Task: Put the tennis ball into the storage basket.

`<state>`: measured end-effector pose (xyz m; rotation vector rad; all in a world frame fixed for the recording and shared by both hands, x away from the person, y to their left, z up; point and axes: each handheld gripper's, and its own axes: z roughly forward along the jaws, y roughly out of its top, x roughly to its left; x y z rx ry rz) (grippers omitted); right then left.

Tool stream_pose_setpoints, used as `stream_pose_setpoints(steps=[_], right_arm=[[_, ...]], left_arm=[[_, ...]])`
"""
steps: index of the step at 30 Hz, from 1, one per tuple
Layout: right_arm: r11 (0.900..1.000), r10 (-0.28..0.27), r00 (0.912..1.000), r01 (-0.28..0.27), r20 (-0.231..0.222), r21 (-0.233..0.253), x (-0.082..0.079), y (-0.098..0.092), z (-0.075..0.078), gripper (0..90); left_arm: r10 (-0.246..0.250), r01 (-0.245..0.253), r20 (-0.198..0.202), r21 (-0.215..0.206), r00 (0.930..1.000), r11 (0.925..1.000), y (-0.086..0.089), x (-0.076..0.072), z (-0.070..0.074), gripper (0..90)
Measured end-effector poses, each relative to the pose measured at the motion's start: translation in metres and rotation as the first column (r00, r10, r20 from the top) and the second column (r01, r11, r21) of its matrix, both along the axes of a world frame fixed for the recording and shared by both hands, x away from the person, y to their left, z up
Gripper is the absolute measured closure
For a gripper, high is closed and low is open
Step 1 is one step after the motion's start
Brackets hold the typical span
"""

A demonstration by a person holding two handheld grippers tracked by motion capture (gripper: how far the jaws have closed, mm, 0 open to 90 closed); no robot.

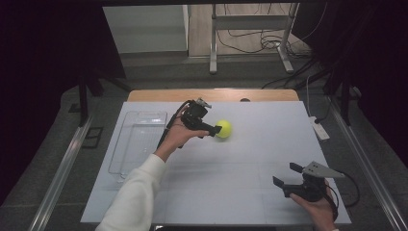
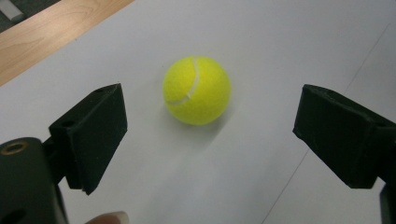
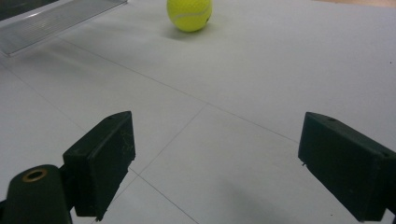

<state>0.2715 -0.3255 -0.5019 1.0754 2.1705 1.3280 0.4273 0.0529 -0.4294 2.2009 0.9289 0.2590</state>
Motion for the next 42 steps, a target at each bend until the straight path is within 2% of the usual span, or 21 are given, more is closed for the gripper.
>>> stream_pose_setpoints(steps=[13,27,42], right_arm=[[1.000,0.001,1.0000,-0.001,-0.001,0.005,0.000,-0.001,0.000,11.0],[1.000,0.001,1.0000,-0.001,-0.002,0.005,0.000,-0.001,0.000,11.1],[1.000,0.002,1.0000,-0.002,-0.001,0.006,0.000,-0.001,0.000,11.0]], left_arm=[[-0.007,0.007,-0.034,0.019,0.9994,0.9998,-0.015,0.016,-0.008,10.1],[-0.003,0.005,-0.046,0.031,0.9990,0.9995,-0.027,0.029,-0.012,9.7],[0.008,-0.005,-0.060,0.043,0.9982,0.9991,-0.030,0.035,-0.017,9.7]])
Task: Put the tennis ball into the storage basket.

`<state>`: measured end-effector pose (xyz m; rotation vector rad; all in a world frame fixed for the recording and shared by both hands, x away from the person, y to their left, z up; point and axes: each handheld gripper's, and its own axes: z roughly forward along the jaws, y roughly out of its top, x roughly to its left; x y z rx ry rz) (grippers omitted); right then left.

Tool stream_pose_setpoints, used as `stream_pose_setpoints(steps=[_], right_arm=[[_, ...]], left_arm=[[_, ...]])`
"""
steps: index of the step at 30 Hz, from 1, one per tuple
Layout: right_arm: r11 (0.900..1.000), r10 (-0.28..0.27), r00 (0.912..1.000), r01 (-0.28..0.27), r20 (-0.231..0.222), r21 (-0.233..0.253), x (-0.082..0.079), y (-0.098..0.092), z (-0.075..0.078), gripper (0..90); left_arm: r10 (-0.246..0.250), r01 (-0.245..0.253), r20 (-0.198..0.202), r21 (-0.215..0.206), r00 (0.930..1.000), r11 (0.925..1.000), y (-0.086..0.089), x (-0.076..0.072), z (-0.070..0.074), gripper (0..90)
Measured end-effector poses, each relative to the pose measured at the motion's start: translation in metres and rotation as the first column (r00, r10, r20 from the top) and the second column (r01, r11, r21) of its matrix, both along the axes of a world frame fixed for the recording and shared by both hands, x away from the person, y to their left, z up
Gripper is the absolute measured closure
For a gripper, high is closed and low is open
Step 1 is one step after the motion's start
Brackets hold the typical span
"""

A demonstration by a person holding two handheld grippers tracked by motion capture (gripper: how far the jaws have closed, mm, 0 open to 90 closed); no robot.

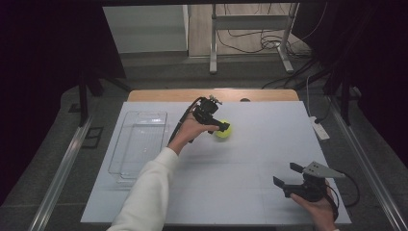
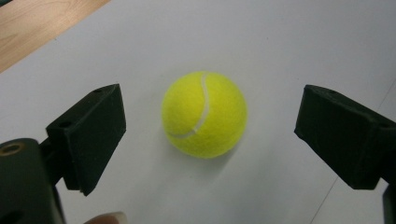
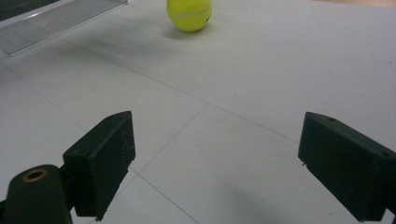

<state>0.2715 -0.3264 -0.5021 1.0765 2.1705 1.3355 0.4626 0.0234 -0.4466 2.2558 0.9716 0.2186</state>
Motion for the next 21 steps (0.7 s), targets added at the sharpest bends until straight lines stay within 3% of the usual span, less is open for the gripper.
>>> stream_pose_setpoints(steps=[21], right_arm=[[1.000,0.006,1.0000,-0.006,-0.003,-0.006,0.001,0.001,-0.002,11.0]], left_arm=[[0.027,-0.026,-0.039,0.020,0.9989,0.9995,-0.007,0.013,-0.015,7.8]])
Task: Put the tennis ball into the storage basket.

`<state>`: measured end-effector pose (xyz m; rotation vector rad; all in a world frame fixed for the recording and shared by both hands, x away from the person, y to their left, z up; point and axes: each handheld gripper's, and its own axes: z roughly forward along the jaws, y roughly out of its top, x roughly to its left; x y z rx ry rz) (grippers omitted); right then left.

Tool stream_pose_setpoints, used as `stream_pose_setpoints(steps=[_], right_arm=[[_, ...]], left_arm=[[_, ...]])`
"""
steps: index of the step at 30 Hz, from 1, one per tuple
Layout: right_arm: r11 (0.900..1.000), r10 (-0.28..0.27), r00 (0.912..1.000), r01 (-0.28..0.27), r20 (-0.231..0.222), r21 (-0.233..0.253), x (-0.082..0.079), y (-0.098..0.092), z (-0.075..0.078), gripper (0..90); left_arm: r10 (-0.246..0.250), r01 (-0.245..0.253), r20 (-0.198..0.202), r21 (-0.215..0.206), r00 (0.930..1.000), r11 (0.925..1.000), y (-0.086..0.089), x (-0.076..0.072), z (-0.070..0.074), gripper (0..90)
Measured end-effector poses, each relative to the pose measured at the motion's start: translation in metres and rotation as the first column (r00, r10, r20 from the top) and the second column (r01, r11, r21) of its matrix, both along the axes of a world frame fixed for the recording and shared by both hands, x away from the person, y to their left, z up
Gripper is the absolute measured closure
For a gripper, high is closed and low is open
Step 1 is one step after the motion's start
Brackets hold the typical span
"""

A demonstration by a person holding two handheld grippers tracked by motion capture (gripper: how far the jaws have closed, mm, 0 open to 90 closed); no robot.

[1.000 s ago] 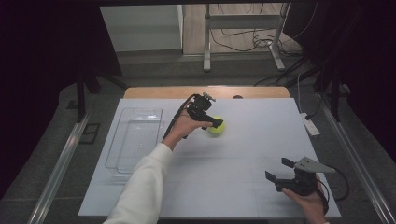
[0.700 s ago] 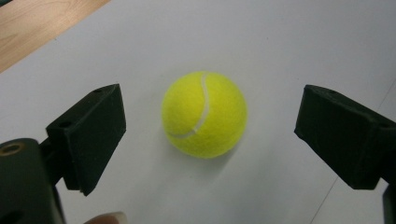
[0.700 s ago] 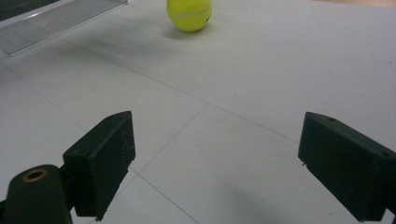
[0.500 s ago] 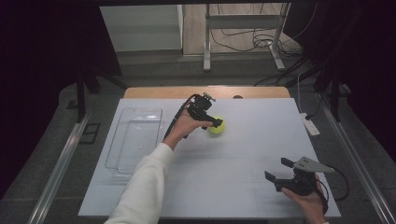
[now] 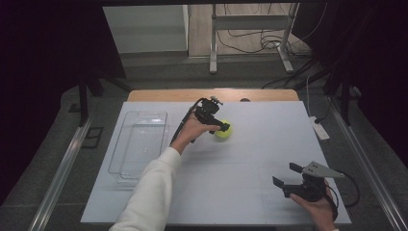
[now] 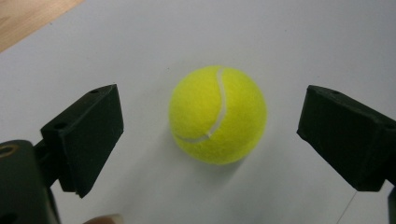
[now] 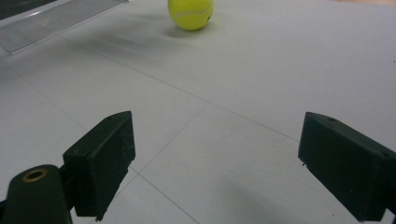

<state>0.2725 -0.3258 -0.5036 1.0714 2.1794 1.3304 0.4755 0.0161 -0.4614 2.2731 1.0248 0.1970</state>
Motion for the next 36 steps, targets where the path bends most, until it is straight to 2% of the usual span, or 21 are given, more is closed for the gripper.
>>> stream_pose_setpoints(steps=[15,20,36], right_arm=[[1.000,0.006,1.0000,-0.006,0.008,0.008,-0.001,0.000,0.000,11.1],[1.000,0.005,1.0000,-0.005,0.006,0.006,0.000,0.000,0.000,11.1],[1.000,0.006,1.0000,-0.006,0.004,0.001,0.000,0.000,-0.001,11.1]], left_arm=[[-0.001,0.001,-0.025,0.011,0.9997,0.9999,-0.012,0.009,-0.009,6.4],[0.001,0.000,-0.051,0.022,0.9987,0.9998,-0.014,0.011,-0.016,5.7],[-0.016,0.019,-0.097,0.030,0.9951,0.9994,-0.025,0.012,-0.030,6.2]])
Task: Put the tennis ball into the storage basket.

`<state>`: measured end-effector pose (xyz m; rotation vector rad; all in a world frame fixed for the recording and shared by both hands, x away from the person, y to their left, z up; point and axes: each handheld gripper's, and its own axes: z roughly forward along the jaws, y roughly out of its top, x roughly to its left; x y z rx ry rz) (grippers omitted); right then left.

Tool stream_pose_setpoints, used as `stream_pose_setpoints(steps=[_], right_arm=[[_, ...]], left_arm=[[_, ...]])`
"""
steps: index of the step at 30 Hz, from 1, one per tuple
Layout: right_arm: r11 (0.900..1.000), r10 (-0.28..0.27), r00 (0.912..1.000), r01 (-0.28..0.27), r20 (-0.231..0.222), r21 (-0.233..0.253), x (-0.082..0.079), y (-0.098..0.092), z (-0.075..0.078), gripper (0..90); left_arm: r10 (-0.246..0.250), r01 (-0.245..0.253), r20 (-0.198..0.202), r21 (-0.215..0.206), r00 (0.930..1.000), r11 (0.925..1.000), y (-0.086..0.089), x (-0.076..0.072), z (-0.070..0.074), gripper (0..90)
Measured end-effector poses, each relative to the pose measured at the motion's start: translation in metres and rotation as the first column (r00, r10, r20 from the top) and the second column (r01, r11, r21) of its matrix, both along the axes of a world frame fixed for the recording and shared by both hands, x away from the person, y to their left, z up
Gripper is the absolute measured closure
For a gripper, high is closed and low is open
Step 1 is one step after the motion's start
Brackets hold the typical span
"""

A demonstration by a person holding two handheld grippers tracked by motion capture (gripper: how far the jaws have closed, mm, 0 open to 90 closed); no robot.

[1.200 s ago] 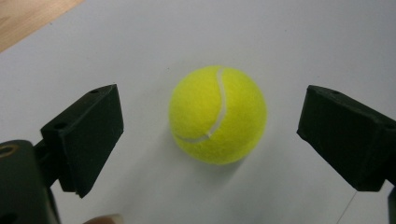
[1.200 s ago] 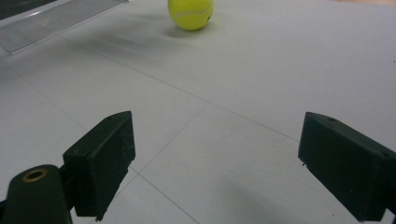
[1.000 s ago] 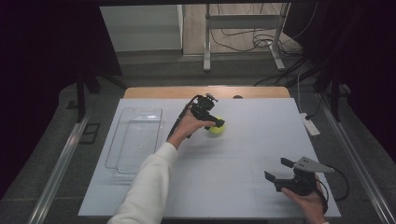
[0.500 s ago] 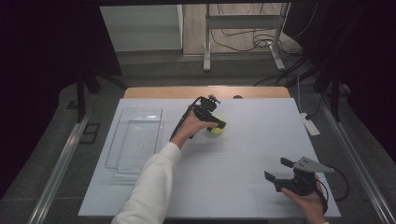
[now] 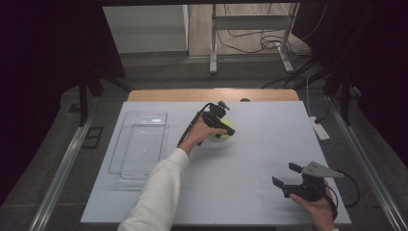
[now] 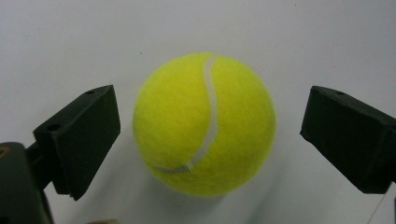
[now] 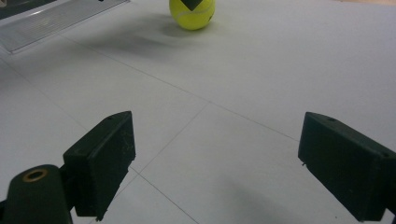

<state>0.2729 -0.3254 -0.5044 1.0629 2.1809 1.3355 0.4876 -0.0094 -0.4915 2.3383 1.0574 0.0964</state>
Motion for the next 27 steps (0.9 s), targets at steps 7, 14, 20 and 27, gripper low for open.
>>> stream_pose_setpoints(steps=[7,14,20,27], right_arm=[[1.000,0.000,1.0000,0.000,0.001,0.002,0.000,0.000,0.000,11.1],[1.000,-0.002,1.0000,0.002,0.004,0.001,0.000,0.000,0.001,11.2],[1.000,-0.005,1.0000,0.005,0.005,0.001,-0.001,-0.001,0.001,11.3],[1.000,-0.006,1.0000,0.006,0.005,0.001,-0.001,-0.001,0.001,11.3]], left_arm=[[0.011,-0.012,0.022,0.043,0.9997,0.9990,-0.002,-0.002,-0.003,21.0],[0.009,-0.011,0.031,0.056,0.9995,0.9984,0.000,-0.003,-0.002,27.2],[-0.010,0.007,0.048,0.078,0.9988,0.9969,-0.001,-0.007,0.001,27.5],[-0.011,0.008,0.067,0.053,0.9977,0.9986,0.003,-0.011,0.008,27.6]])
